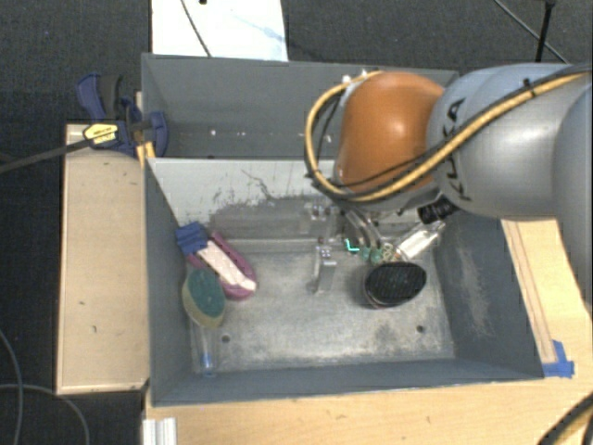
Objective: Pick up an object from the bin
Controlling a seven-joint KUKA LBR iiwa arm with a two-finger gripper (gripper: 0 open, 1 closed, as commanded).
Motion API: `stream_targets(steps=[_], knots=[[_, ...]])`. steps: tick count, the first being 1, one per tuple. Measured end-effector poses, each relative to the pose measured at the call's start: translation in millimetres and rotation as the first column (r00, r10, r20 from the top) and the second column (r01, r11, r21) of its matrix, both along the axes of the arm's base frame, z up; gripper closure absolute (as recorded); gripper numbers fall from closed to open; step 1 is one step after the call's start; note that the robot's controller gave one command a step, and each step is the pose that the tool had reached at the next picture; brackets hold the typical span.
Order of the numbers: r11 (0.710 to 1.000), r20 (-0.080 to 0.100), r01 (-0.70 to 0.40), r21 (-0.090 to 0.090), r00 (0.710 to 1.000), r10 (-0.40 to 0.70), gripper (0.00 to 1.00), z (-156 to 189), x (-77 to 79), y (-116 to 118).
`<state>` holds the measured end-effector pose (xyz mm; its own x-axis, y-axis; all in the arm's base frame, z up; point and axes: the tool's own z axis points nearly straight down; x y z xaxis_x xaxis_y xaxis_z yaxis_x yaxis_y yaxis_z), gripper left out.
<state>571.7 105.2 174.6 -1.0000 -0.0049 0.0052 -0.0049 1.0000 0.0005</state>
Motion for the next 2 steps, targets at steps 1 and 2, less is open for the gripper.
stream_targets(steps=[1, 2], knots=[[0.987, 0.007, -0.159, 0.003, 0.987, 0.159, 0.00, -34, -4.3, 96], [0.895, 0.011, -0.446, -0.002, 0.895, 0.446, 0.00, -88, -37.1, 145]])
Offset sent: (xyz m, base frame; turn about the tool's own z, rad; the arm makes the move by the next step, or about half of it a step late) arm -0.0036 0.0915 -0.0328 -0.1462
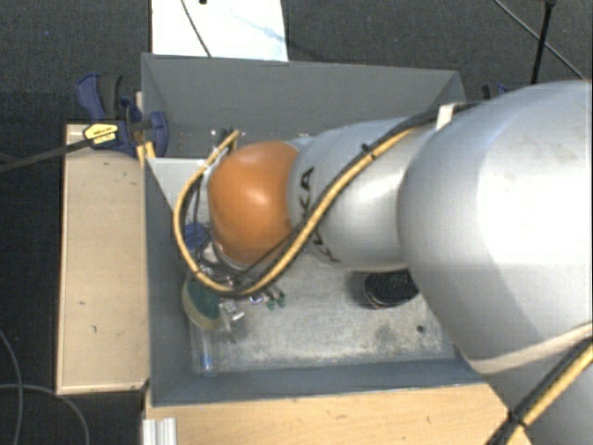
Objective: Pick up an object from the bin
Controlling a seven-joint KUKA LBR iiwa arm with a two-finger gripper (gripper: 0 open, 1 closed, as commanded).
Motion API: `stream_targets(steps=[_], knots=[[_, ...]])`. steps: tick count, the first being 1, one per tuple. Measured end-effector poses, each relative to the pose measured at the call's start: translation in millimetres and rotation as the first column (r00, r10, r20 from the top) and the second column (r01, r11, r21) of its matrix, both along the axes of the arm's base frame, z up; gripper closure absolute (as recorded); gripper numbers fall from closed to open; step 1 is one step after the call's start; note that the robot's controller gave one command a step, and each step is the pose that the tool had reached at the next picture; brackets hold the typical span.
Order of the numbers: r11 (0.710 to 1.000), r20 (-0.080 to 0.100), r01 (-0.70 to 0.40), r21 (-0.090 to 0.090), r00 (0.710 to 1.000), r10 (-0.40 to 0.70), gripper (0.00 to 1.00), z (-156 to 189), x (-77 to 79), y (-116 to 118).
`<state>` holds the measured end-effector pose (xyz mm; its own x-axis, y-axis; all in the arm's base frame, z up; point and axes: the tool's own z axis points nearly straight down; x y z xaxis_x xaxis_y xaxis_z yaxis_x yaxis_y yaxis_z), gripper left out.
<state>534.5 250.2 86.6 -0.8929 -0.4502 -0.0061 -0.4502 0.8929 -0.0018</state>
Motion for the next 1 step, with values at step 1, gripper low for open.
stream_targets(steps=[1], knots=[[1.000, 0.002, 0.007, 0.001, 1.000, -0.007, 1.00, 1.7, 1.3, -1.0]])
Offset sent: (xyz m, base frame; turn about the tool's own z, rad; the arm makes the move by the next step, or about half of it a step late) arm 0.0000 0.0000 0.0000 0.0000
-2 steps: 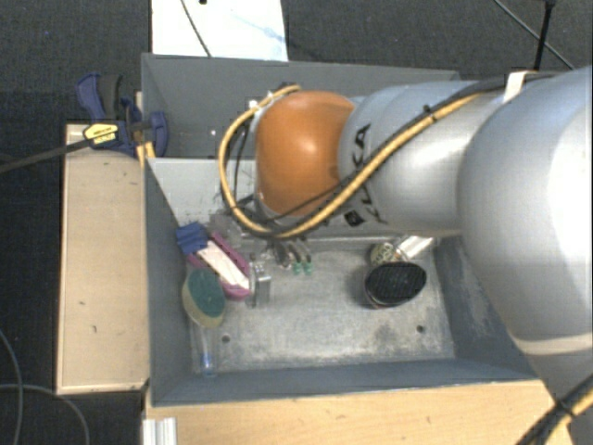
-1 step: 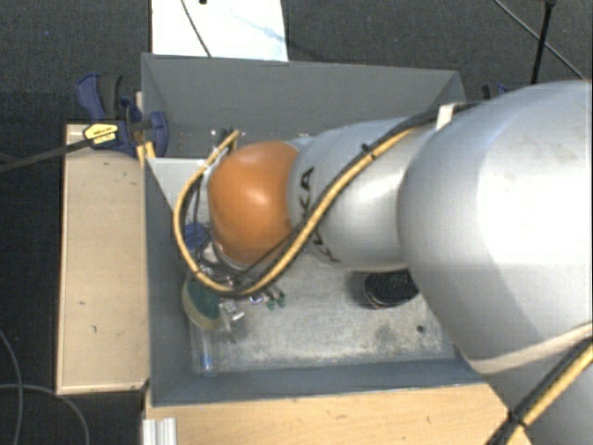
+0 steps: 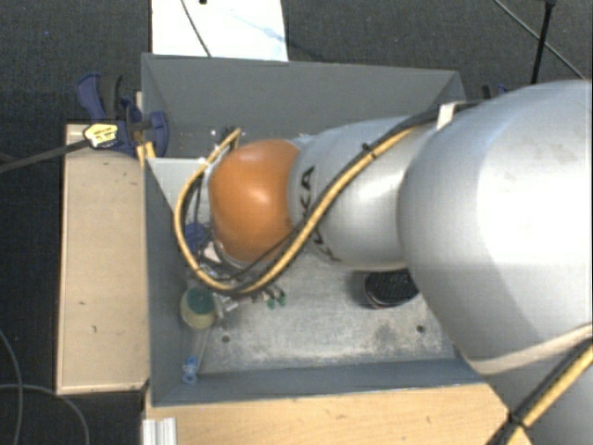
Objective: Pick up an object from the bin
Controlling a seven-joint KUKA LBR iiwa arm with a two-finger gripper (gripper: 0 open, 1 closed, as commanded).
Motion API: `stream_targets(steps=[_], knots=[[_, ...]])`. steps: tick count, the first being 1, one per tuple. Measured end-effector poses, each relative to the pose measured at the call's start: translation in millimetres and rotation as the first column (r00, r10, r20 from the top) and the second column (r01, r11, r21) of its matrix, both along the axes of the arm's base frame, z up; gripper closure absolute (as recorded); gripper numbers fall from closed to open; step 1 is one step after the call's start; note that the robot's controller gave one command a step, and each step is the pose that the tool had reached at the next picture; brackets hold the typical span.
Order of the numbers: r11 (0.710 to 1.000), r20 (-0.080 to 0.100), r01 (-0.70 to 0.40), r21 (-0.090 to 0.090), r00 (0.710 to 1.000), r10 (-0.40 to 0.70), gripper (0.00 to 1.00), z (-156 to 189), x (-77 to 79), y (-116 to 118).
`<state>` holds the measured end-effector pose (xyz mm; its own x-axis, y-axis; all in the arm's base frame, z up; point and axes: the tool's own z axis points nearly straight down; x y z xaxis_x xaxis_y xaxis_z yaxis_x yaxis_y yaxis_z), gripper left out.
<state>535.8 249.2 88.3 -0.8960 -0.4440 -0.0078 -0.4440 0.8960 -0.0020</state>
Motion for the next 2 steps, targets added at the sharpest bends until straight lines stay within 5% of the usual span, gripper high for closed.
stream_targets(steps=[1, 2], knots=[[0.999, 0.004, -0.040, 0.002, 0.999, 0.039, 1.00, 92, 23.7, -5], [0.999, 0.004, -0.053, 0.003, 0.999, 0.053, 1.00, 198, 13.4, 6]])
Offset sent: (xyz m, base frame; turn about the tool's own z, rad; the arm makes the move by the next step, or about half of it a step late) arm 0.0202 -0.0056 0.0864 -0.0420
